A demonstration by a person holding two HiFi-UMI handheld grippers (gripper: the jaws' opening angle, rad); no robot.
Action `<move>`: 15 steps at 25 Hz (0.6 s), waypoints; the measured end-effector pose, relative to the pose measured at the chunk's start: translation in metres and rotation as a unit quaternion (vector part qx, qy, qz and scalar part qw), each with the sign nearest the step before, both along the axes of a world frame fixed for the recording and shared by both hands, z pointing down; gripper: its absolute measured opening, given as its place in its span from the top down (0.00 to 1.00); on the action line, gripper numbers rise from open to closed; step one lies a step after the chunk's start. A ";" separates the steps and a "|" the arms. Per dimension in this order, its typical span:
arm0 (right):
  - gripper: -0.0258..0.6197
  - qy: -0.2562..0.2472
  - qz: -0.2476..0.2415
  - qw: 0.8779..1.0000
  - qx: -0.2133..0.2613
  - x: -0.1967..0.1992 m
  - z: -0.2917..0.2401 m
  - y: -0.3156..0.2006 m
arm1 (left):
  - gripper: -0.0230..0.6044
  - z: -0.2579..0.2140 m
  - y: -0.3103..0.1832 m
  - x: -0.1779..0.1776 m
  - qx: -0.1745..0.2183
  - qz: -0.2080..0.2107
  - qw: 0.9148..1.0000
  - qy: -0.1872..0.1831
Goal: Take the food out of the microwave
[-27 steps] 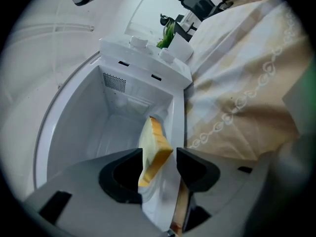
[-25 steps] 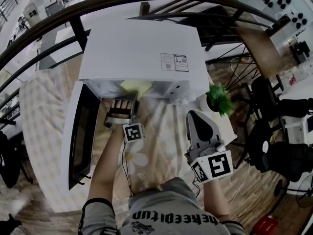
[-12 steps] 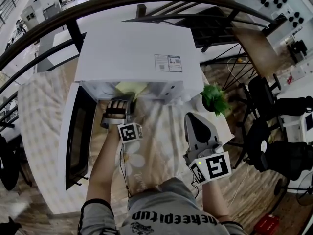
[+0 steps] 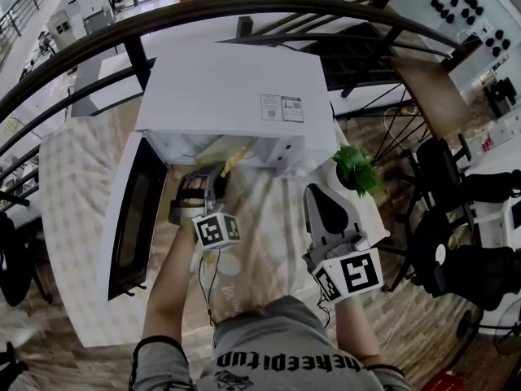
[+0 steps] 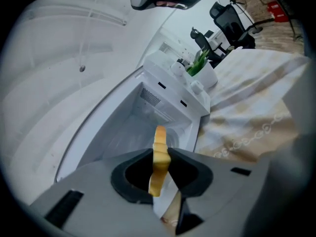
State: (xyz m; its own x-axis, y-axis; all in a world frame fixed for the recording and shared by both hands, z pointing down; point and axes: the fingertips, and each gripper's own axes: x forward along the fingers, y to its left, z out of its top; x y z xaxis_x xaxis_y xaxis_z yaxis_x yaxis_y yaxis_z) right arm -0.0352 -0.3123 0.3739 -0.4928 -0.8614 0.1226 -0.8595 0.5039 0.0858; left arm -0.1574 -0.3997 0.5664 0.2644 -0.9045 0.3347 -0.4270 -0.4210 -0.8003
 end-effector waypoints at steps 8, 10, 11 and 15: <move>0.95 -0.011 -0.033 0.999 0.008 -0.010 -0.010 0.009 | 0.84 -0.023 0.030 -0.010 -0.014 -0.036 0.995 0.094; 0.95 -0.014 -0.040 0.999 0.011 -0.010 -0.012 0.012 | 0.84 -0.031 0.038 -0.012 -0.016 -0.046 0.992 0.117; 0.95 -0.016 -0.043 0.999 0.012 -0.011 -0.013 0.013 | 0.84 -0.035 0.042 -0.013 -0.018 -0.052 0.990 0.132; 0.95 -0.026 -0.056 0.998 0.015 -0.012 -0.017 0.018 | 0.84 -0.050 0.058 -0.018 -0.025 -0.073 0.979 0.187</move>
State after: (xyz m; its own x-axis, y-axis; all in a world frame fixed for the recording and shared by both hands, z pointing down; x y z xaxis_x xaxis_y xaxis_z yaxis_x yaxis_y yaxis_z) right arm -0.0475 -0.2942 0.3566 -0.5910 -0.8037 0.0692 -0.8018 0.5947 0.0591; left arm -0.1752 -0.3419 0.5161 0.2470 -0.9265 0.2841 -0.7452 -0.3690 -0.5555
